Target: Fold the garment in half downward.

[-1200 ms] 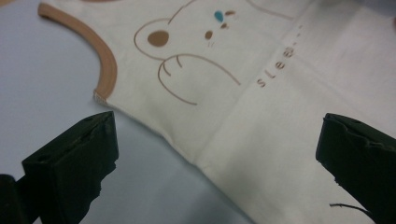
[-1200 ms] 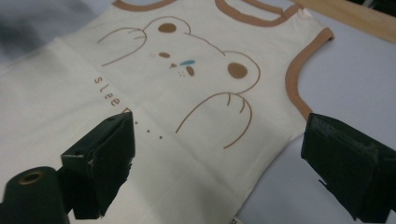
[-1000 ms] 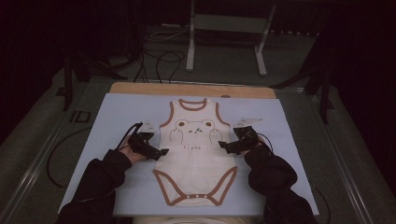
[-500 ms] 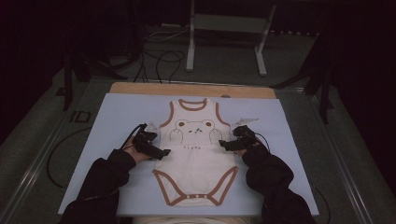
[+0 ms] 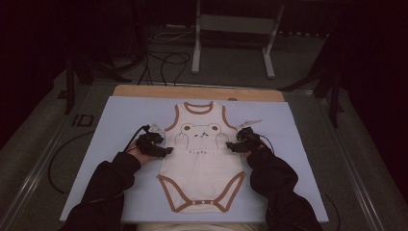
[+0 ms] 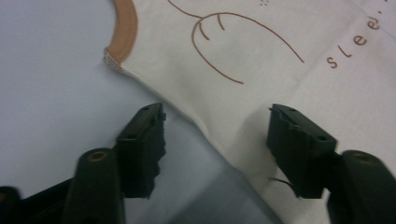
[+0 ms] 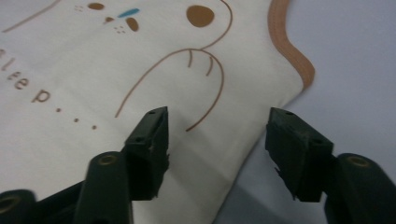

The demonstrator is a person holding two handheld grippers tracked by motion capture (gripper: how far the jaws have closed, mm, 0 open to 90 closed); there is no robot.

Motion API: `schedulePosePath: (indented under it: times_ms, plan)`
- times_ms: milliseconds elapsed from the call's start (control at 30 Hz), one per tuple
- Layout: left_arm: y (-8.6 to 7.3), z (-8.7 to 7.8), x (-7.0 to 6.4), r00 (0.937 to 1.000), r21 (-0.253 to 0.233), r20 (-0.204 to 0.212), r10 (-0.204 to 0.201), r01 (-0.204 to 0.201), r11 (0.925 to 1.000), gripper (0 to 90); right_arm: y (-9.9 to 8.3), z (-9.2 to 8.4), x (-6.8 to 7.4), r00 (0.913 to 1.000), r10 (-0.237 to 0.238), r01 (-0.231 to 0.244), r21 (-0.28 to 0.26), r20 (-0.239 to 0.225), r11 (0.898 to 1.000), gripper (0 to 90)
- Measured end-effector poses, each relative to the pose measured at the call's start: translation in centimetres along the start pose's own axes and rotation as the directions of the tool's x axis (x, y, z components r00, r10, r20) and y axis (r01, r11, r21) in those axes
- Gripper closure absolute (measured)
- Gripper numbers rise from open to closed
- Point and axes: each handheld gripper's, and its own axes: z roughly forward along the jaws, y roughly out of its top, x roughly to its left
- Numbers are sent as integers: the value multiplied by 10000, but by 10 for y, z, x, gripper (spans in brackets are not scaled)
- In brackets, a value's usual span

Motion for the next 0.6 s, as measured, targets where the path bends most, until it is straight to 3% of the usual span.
schedulePosePath:
  times_ms: [167, 400, 600]
  plan:
    - [4, 2, 1, 10000, 64, -29, -21, 22, 10000, 511, 0, 1, 2, 9997, -86, 84, 95, 222, 9999, 562]
    - [12, 7, -6, 9999, 291, 68, 94, -96, 9995, 604, 0, 0, 5, 9994, -347, 347, 176, 12, 9992, 756]
    - [14, 7, -4, 9997, 375, -61, -255, 257, 9990, 738, 2, 1, 9, 9980, -588, 594, 294, -229, 9978, 882]
